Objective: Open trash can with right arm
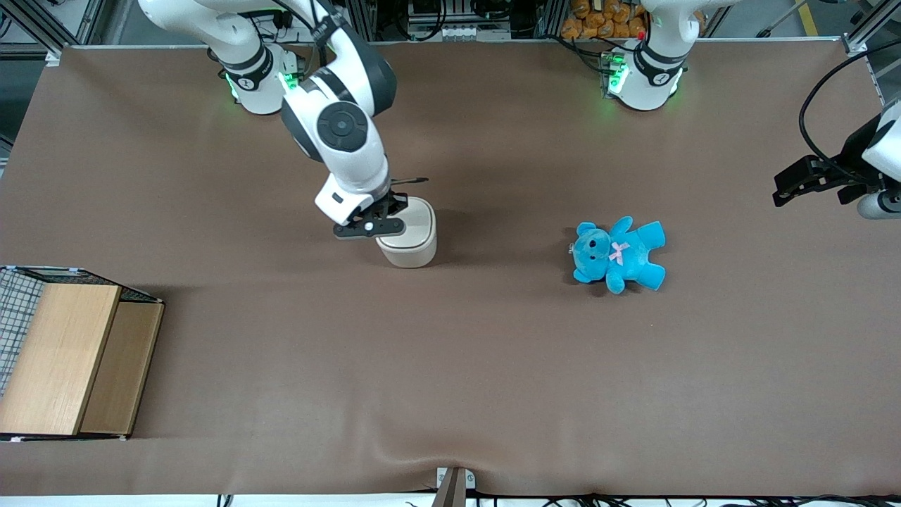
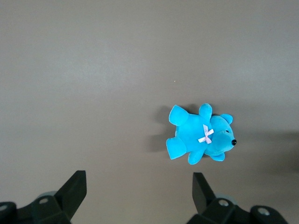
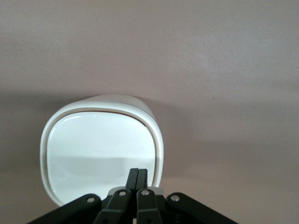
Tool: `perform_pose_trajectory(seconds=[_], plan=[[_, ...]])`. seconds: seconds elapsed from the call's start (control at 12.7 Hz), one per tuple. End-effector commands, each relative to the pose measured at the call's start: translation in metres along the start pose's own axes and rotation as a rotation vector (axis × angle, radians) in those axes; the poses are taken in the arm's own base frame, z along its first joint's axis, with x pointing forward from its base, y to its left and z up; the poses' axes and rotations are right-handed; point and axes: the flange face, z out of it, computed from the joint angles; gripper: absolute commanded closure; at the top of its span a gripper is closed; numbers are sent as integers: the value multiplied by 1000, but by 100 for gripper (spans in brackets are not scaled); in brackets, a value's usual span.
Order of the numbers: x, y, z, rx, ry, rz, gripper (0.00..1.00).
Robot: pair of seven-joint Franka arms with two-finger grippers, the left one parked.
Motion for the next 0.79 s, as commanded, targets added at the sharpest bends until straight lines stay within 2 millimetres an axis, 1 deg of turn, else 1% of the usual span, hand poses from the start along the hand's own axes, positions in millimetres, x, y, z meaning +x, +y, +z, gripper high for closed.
perform_pose_trajectory(seconds=[0.0,0.08,0.32,0.55,0.63,0.71], plan=[[-3,-3,12,-27,15,10,100],[-3,-3,15,-28,13,14,100],[-6,-1,36,-16,23,26,100],[-8,-1,48,-7,30,28,100],[-8,-2,49,-7,30,35,100],[-7,-1,44,-9,27,40,100]])
